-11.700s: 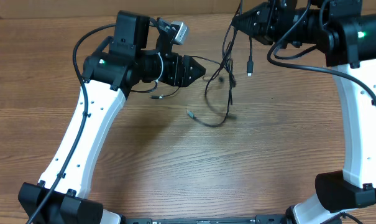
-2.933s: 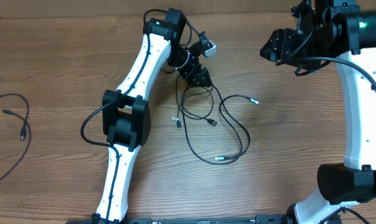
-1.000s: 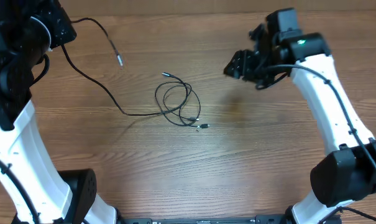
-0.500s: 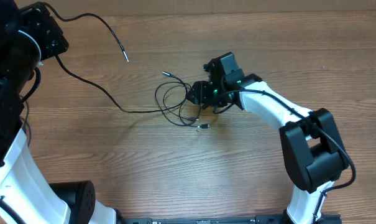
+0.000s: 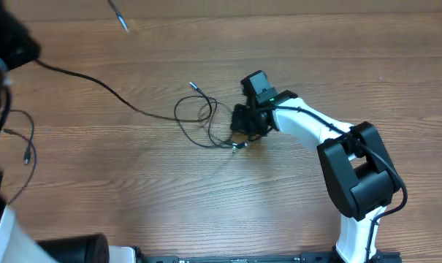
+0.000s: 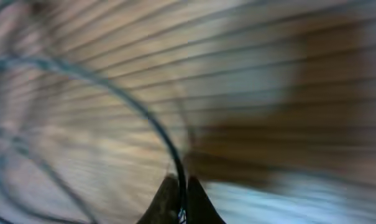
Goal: Untangle cables
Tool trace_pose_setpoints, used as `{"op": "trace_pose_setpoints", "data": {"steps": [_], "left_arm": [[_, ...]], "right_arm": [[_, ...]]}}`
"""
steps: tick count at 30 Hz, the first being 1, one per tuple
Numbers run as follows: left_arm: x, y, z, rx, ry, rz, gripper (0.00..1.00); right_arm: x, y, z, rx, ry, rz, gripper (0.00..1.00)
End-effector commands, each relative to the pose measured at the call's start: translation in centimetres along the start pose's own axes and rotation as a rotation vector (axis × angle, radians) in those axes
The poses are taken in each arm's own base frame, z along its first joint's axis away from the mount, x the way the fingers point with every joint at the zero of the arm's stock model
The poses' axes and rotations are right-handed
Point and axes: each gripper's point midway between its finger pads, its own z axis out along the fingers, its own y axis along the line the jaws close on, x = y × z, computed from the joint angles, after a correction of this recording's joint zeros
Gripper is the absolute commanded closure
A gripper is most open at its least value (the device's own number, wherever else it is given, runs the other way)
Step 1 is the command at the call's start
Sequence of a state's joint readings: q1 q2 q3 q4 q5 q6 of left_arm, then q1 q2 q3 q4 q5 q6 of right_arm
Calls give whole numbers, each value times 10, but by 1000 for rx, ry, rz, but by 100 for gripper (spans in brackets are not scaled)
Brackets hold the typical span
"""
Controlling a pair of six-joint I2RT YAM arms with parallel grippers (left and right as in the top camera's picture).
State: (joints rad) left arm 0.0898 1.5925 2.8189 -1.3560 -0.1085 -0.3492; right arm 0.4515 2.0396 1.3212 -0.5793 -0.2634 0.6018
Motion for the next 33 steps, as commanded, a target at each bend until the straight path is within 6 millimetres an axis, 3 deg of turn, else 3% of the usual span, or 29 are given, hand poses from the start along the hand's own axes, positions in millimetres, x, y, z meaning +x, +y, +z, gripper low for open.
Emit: {"op": "trace_pose_setpoints", "data": {"steps": [1, 6, 8, 11, 12, 13, 14, 15, 18, 22, 25, 33], "left_arm": [[-50, 46, -57, -239, -254, -66, 96], [-101, 75, -107, -417, -536, -156, 96], [-110, 84, -116, -486, -593, -164, 96], [-104, 85, -98, -515, -551, -125, 96], [-98, 79, -85, -478, -506, -101, 96], [-88, 70, -64, -420, -439, -69, 96], [-83, 66, -53, -398, -410, -57, 96], [-79, 62, -44, -378, -386, -48, 96], [-66, 49, -26, -298, -313, -23, 96], [-64, 48, -21, -291, -299, -18, 96], [-64, 48, -21, -290, -301, -18, 96], [-64, 48, -21, -289, -301, -18, 96]], "right_arm": [[-39, -52, -42, 177, -113, 97, 96], [-66, -77, -117, 151, -216, 153, 96], [-67, -83, -121, 159, -215, 152, 96], [-66, -87, -121, 159, -204, 162, 96], [-63, -78, -119, 115, -180, 126, 96], [-50, -47, -115, -37, -100, -36, 89], [-36, -24, -116, -159, -38, -143, 75], [-25, -11, -117, -226, 1, -198, 63], [9, 7, -106, -272, 98, -295, 45], [72, 32, -64, -261, 237, -344, 45], [99, 58, -41, -290, 241, -327, 48], [137, 85, -24, -259, 232, -463, 58]]}}
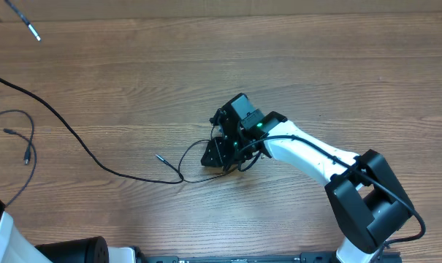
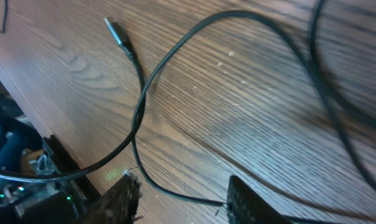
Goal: Untangle cables
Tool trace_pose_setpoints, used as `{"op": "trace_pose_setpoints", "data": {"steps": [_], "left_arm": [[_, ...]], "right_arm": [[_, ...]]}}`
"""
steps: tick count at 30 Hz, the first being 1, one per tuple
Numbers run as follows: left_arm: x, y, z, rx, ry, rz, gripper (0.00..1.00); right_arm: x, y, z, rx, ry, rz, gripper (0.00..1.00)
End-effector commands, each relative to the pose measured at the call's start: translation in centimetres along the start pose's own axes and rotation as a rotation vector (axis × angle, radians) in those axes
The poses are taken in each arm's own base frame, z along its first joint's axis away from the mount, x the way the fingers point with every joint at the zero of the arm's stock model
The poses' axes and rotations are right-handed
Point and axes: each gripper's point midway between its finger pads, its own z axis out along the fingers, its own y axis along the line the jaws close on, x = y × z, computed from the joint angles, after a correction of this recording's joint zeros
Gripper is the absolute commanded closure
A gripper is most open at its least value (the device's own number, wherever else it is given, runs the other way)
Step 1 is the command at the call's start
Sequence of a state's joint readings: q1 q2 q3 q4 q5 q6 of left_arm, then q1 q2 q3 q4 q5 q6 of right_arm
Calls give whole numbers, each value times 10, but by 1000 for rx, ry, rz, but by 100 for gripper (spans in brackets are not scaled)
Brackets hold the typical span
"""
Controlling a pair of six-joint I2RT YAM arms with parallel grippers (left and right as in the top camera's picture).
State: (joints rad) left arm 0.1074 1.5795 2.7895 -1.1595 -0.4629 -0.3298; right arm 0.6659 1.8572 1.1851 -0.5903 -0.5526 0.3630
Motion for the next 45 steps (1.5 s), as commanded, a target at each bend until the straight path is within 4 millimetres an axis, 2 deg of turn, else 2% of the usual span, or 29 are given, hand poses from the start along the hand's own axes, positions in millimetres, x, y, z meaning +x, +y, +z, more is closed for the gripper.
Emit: {"op": "trace_pose_setpoints", "data": {"steps": [1, 4, 6, 8, 10, 13, 15, 16, 19, 22, 24, 25, 27, 29, 30, 31, 33, 34, 36, 37, 38, 39, 40, 41, 42, 44, 45], "left_arm": [[-5, 2, -4, 5, -14, 12, 96], [0, 2, -2, 1, 6, 21, 96], [3, 2, 0, -1, 14, 25, 96], [4, 1, 2, -1, 17, 16, 96], [5, 1, 2, -2, 18, 17, 96], [5, 1, 3, -2, 19, 17, 96], [6, 0, 4, -3, 23, -38, 96], [8, -1, 4, 3, 28, -53, 96], [20, -12, 4, 70, 87, -47, 96], [47, -26, 6, 153, 201, -22, 96], [81, -34, 9, 192, 339, 8, 96], [90, -33, 11, 186, 370, 17, 96], [116, -22, 23, 119, 446, 83, 96], [136, 6, 47, -46, 483, 164, 96], [145, 21, 68, -121, 492, 204, 96], [151, 30, 82, -162, 496, 227, 96], [174, 64, 117, -273, 547, 238, 96], [181, 74, 125, -301, 565, 240, 96], [210, 115, 151, -410, 648, 245, 96], [224, 135, 162, -461, 682, 216, 92], [236, 148, 171, -492, 703, 205, 46], [242, 152, 176, -501, 716, 207, 0], [247, 151, 178, -501, 726, 206, 0], [246, 137, 177, -454, 723, 197, 0], [248, 114, 173, -348, 745, 200, 0], [261, 39, 145, -23, 850, 149, 0], [272, 12, 129, 68, 903, 166, 0]], "right_arm": [[12, 10, 14, 25, 21, -38, 58], [27, 27, 28, 18, 57, -101, 52], [32, 29, 38, 18, 74, -113, 51], [33, 24, 53, 5, 93, -54, 50], [34, 23, 55, -7, 104, -30, 51], [35, 25, 55, -16, 108, -29, 62], [34, 33, 55, -61, 114, -45, 62], [31, 35, 52, -83, 110, -49, 59], [14, 41, 34, -158, 81, -69, 57], [-21, 38, -6, -186, -35, -61, 52], [-43, 30, -38, -190, -123, -62, 51], [-48, 26, -47, -189, -146, -51, 50], [-59, 6, -74, -173, -198, 7, 50], [-61, -20, -93, -144, -219, 36, 50], [-60, -30, -99, -123, -222, -12, 47], [-59, -34, -101, -115, -221, -19, 45], [-56, -40, -102, -103, -212, 1, 45], [-54, -42, -102, -97, -206, 2, 45], [-49, -47, -100, -65, -189, -16, 44], [-44, -50, -99, -51, -172, -40, 43], [-42, -56, -98, -17, -164, -29, 42], [-41, -60, -98, 2, -160, -22, 42], [-41, -61, -100, 11, -160, -18, 41], [-45, -61, -106, 12, -170, -10, 41], [-50, -63, -114, 14, -183, 7, 41], [-65, -69, -146, 25, -231, 49, 41], [-72, -75, -165, 31, -260, 74, 41]]}}
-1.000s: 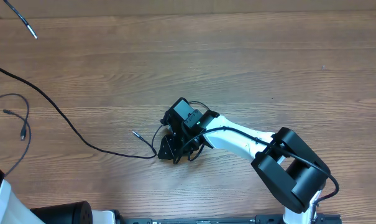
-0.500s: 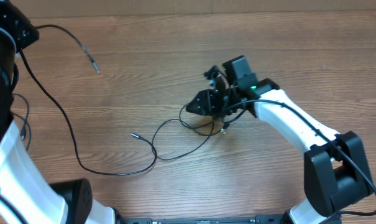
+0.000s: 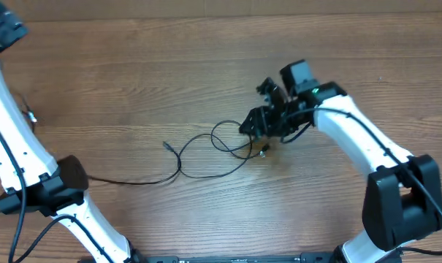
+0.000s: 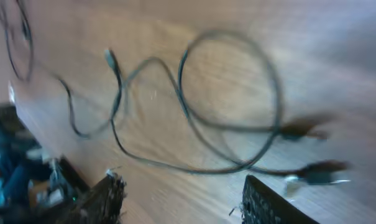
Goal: Untangle cables
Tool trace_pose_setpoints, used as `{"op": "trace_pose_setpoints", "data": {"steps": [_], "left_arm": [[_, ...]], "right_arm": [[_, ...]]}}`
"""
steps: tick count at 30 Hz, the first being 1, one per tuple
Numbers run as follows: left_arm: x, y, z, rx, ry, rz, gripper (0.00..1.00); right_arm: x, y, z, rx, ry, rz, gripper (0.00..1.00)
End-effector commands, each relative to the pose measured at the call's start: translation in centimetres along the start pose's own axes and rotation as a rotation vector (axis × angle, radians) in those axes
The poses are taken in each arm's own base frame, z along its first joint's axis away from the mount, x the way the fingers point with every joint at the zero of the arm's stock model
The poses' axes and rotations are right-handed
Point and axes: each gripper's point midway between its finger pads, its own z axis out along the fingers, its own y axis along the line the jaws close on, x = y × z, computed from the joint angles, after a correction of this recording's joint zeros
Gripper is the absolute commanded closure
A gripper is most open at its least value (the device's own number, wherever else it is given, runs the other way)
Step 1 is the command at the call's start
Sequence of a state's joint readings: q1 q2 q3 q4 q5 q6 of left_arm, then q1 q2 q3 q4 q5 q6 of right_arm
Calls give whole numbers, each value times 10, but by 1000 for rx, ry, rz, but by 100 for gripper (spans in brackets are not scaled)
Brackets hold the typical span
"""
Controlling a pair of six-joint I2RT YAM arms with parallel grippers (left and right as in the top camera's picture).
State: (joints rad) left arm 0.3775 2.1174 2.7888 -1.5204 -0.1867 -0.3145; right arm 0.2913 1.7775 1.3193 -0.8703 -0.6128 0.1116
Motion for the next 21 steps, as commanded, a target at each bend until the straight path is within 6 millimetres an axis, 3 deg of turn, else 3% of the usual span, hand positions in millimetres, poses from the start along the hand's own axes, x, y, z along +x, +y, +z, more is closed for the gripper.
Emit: {"op": "trace_pose_setpoints", "data": {"steps": [1, 3, 4, 7, 9, 11, 13, 14, 18, 21], "left_arm": [[39, -89, -61, 347, 70, 151, 0], [71, -119, -68, 384, 143, 247, 1], [86, -135, -75, 403, 166, 296, 6], [109, -153, -94, 395, 170, 369, 12], [127, -175, -127, 466, 152, 435, 13], [146, -182, -155, 495, 143, 485, 13], [174, -170, -164, 436, 186, 516, 11], [200, -156, -161, 391, 265, 523, 11], [281, -106, -117, 230, 444, 544, 13], [335, -100, -88, 336, 501, 637, 15]], "right_arm": [[-36, -4, -48, 18, -119, 13, 42], [-46, -15, -70, 30, -154, 53, 42], [-48, -20, -77, 35, -165, 70, 42], [-47, -35, -88, 47, -174, 120, 42], [-45, -43, -93, 53, -176, 145, 42], [-44, -49, -97, 58, -179, 161, 42], [-44, -53, -99, 66, -184, 151, 42], [-45, -57, -100, 89, -186, 154, 42], [-45, -69, -101, 160, -193, 158, 42], [-45, -69, -101, 159, -194, 159, 41]]}}
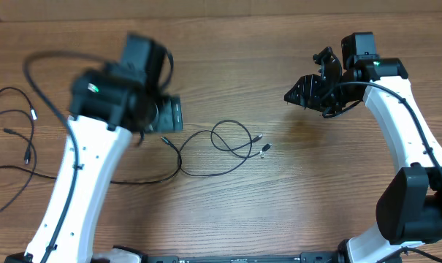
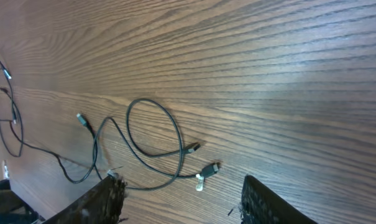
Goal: Untangle cables
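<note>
A thin black cable (image 1: 231, 139) lies in a loose loop at the middle of the table, its two plug ends (image 1: 262, 145) close together on the right. In the right wrist view the same loop (image 2: 153, 127) and plugs (image 2: 209, 169) lie ahead of the fingers (image 2: 107, 202). My right gripper (image 1: 302, 93) hangs open and empty up and to the right of the plugs, clear of them. The left gripper (image 1: 171, 115) is blurred, just above the cable's left end (image 1: 164, 139); its jaws cannot be made out.
More thin black cables (image 1: 12, 124) lie at the table's left edge, seen too in the right wrist view as cables (image 2: 4, 99) at the upper left. The wooden table (image 1: 294, 212) fills both views.
My right gripper, then open right over the plug ends, now sits up and to the right, away from the cable. The left arm has come from the far left to the cable's left end.
My right gripper was first shut on the cable at a tangle in the table's middle. Then it stood open further left, the cable lying stretched out. Later it was open over the plug ends beside a loose loop. Now it is off the cable and the left arm is near it.
</note>
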Tool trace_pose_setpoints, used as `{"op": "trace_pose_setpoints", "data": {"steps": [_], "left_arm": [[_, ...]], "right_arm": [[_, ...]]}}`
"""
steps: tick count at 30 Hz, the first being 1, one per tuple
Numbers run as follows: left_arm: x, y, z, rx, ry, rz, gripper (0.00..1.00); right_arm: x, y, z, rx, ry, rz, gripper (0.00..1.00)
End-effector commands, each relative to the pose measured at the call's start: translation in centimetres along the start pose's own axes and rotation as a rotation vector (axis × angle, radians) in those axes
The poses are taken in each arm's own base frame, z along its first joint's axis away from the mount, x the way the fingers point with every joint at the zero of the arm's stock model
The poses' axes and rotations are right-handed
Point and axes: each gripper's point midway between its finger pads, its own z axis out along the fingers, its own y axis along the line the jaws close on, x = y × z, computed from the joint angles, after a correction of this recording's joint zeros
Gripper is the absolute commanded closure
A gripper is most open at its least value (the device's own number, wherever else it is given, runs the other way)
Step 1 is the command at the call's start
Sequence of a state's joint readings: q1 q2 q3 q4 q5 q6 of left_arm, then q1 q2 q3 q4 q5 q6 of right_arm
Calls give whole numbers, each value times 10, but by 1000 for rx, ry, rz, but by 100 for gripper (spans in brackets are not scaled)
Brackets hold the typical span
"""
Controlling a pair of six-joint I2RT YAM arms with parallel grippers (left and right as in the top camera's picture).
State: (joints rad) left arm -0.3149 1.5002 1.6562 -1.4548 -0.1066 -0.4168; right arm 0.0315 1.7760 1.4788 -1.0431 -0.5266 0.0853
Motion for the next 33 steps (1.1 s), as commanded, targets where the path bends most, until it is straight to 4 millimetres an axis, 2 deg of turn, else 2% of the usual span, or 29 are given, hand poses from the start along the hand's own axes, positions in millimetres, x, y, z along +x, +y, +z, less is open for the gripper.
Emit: {"op": "trace_pose_setpoints", "data": {"steps": [1, 4, 6, 8, 10, 11, 13, 18, 19, 21, 22, 25, 30, 31, 33], "left_arm": [[37, -15, 47, 129, 55, 144, 14], [68, -4, 109, 99, 187, 151, 16], [87, 1, 139, 76, 279, 219, 28], [98, 2, 153, 61, 353, 221, 30], [98, -2, 166, 69, 377, 230, 34], [99, -5, 179, 75, 393, 262, 39], [104, -5, 186, 71, 426, 282, 48], [120, -1, 195, 65, 516, 333, 52], [118, -1, 196, 66, 509, 332, 51], [108, -6, 201, 75, 458, 333, 66], [105, -7, 203, 79, 442, 332, 67], [101, -9, 205, 84, 423, 333, 65], [113, -12, 204, 116, 460, 379, 70], [119, -14, 205, 134, 474, 397, 74], [124, -12, 206, 130, 483, 396, 95]], "right_arm": [[-9, 3, -12, 17, -43, -28, 41], [-9, 2, -12, 17, -42, -27, 41], [-9, 2, -12, 17, -41, -26, 41], [-9, 2, -12, 17, -42, -26, 41], [-9, 2, -12, 17, -42, -27, 41], [-9, 2, -12, 18, -42, -26, 41], [-9, 2, -12, 18, -42, -27, 41], [-9, 0, -12, 29, -44, -26, 40], [-9, 0, -12, 33, -44, -26, 40], [-9, 0, -12, 32, -44, -26, 40], [-9, 0, -12, 32, -42, -25, 40], [-8, 0, -12, 33, -41, -25, 40], [-8, 0, -12, 33, -41, -24, 40], [-8, 0, -12, 32, -40, -24, 40], [-8, 0, -12, 32, -40, -23, 40]]}}
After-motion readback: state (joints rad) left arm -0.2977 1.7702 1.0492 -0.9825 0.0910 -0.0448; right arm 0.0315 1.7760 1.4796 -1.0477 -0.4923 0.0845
